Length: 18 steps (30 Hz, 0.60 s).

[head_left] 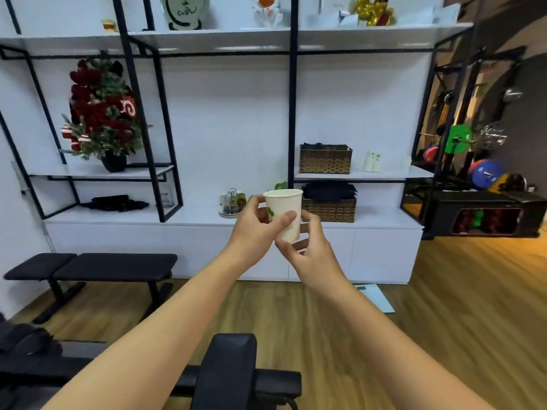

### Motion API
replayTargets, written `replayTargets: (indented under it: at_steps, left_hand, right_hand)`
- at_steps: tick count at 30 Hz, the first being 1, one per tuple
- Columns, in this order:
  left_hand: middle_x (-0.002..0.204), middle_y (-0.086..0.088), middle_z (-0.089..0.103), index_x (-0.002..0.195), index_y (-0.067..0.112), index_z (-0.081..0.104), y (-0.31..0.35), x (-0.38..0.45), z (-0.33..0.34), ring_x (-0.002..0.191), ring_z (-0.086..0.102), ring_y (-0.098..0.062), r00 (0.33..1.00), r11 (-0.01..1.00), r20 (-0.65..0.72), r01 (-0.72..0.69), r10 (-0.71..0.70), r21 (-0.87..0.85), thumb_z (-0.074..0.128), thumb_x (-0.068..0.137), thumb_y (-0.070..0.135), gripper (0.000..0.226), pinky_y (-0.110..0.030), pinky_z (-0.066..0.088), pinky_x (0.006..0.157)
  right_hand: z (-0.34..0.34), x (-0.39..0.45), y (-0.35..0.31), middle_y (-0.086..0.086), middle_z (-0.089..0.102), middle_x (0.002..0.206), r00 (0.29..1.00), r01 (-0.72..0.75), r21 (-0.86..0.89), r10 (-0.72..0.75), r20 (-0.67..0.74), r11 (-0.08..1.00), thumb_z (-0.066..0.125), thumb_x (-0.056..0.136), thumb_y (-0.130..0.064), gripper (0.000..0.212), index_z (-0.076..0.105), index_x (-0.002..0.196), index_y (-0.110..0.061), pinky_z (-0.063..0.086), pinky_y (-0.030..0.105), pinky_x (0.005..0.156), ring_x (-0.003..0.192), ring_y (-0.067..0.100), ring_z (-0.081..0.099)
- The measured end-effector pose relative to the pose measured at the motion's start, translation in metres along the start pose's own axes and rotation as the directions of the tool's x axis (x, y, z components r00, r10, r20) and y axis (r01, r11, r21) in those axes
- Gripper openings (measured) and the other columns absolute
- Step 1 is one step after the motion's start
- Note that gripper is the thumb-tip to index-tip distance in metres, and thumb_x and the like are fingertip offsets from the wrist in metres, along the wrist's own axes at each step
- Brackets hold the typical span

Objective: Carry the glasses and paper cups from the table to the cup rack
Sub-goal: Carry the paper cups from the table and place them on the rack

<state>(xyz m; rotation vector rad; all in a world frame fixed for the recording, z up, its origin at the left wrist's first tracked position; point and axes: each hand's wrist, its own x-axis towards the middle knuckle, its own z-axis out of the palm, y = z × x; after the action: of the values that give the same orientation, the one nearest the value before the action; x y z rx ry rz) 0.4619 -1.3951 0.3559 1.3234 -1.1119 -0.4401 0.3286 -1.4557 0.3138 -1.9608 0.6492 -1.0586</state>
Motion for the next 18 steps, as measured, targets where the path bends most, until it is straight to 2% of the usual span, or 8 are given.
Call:
replayTargets:
  at_steps: [2,5,10,13,18]
  left_hand:
    - [0.107,0.002,0.075,0.122,0.020,0.051,-0.014,0.025,0.017,0.094,0.074,-0.010,1.000,1.000,-0.002,0.003,-0.003,-0.019,0.082,0.086,0.031,0.049,-0.021,0.057,0.071]
    - [0.112,0.000,0.073,0.124,0.018,0.048,-0.042,0.077,0.043,0.101,0.073,-0.016,1.000,0.999,0.003,0.002,-0.002,-0.034,0.083,0.085,0.032,0.054,-0.024,0.058,0.074]
    - [0.113,0.004,0.067,0.118,0.022,0.048,-0.086,0.175,0.081,0.102,0.068,-0.010,1.000,1.000,-0.008,-0.004,0.004,-0.017,0.082,0.074,0.049,0.061,-0.017,0.054,0.068]
    - [0.113,0.002,0.067,0.120,0.019,0.048,-0.109,0.231,0.099,0.102,0.068,-0.011,0.999,0.999,-0.018,0.042,-0.043,-0.032,0.081,0.082,0.048,0.058,-0.016,0.054,0.066]
    - [0.105,0.006,0.068,0.109,0.024,0.052,-0.130,0.307,0.126,0.089,0.070,-0.002,0.996,0.995,-0.059,0.061,-0.065,-0.076,0.069,0.067,0.066,0.061,-0.015,0.054,0.062]
  right_hand:
    - [-0.011,0.021,0.020,-0.011,0.054,0.122,1.000,-0.004,-0.011,0.004,-0.010,1.000,0.067,0.090,-0.050,0.067,0.028,0.142,-0.037,0.058,0.035,0.081,0.095,0.010,0.065]
    - [-0.027,0.064,0.057,-0.013,0.054,0.122,1.000,-0.008,-0.031,0.008,-0.007,0.999,0.066,0.090,-0.051,0.065,0.030,0.142,-0.037,0.058,0.033,0.078,0.089,0.009,0.066]
    - [-0.046,0.150,0.119,-0.014,0.055,0.118,1.000,-0.014,-0.034,0.014,0.015,0.999,0.064,0.090,-0.050,0.058,0.031,0.138,-0.041,0.054,0.025,0.068,0.082,0.003,0.065]
    - [-0.056,0.202,0.148,-0.016,0.055,0.116,0.999,-0.034,-0.022,0.034,0.035,0.999,0.064,0.089,-0.051,0.056,0.032,0.135,-0.045,0.053,0.021,0.065,0.082,0.006,0.065]
    - [-0.072,0.277,0.188,-0.018,0.056,0.113,0.999,-0.036,0.016,0.035,0.038,0.999,0.067,0.087,-0.047,0.053,0.036,0.130,-0.047,0.056,0.027,0.069,0.081,0.013,0.063]
